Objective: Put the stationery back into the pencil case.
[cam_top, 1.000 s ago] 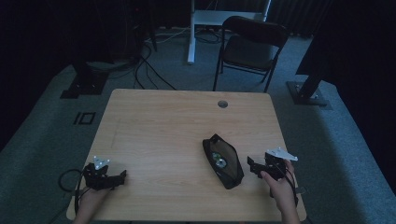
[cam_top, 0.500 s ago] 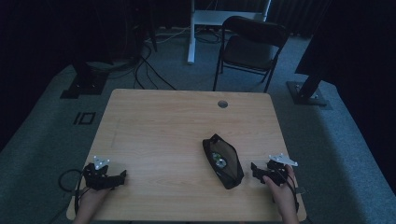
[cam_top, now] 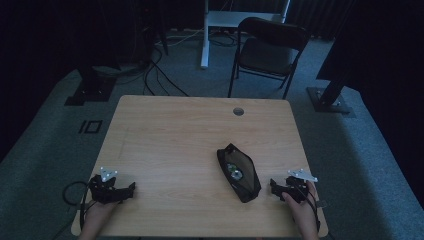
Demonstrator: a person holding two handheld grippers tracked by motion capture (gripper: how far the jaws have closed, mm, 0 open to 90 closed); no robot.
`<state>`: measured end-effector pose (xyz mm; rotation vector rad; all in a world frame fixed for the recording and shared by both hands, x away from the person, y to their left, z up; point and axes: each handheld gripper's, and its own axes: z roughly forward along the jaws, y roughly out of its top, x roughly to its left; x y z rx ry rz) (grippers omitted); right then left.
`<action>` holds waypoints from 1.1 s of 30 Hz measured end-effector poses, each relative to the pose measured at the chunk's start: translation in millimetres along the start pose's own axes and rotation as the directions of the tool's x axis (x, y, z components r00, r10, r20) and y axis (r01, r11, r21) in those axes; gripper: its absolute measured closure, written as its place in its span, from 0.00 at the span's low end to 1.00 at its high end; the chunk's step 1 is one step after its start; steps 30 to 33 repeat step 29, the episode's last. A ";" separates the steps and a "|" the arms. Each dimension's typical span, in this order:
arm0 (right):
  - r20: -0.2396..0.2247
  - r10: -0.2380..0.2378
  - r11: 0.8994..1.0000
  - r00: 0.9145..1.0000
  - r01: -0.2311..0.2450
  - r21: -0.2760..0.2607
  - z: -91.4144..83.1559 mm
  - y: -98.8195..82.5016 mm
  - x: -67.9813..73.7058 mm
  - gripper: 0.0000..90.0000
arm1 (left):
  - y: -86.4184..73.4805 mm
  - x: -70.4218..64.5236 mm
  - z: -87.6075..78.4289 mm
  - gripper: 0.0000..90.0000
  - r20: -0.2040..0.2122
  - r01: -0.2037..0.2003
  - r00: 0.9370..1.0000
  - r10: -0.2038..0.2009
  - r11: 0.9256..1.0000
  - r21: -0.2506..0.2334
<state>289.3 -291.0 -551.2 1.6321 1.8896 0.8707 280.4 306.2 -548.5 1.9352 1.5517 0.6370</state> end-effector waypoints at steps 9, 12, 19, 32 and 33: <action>0.034 -0.009 1.000 0.999 0.009 0.011 1.0 -1.8 -2.8 0.14 | 0.0 0.0 0.0 0.01 0.000 0.000 1.000 0.000 1.000 0.000; 0.032 -0.007 1.000 0.999 0.007 0.013 1.3 -1.5 -3.3 0.14 | -0.1 0.1 -0.2 0.01 0.000 -0.002 1.000 0.002 1.000 0.002; 0.032 -0.007 1.000 0.999 0.007 0.013 1.5 -1.4 -3.4 0.14 | -0.1 0.1 -0.1 0.01 0.000 -0.002 1.000 0.002 1.000 0.001; 0.031 -0.008 1.000 0.999 0.007 0.014 1.9 -1.1 -3.2 0.13 | -0.1 0.1 -0.1 0.01 0.000 -0.002 1.000 0.002 1.000 0.001; 0.031 -0.008 1.000 0.999 0.007 0.014 1.9 -1.1 -3.2 0.13 | -0.1 0.1 -0.1 0.01 0.000 -0.002 1.000 0.002 1.000 0.001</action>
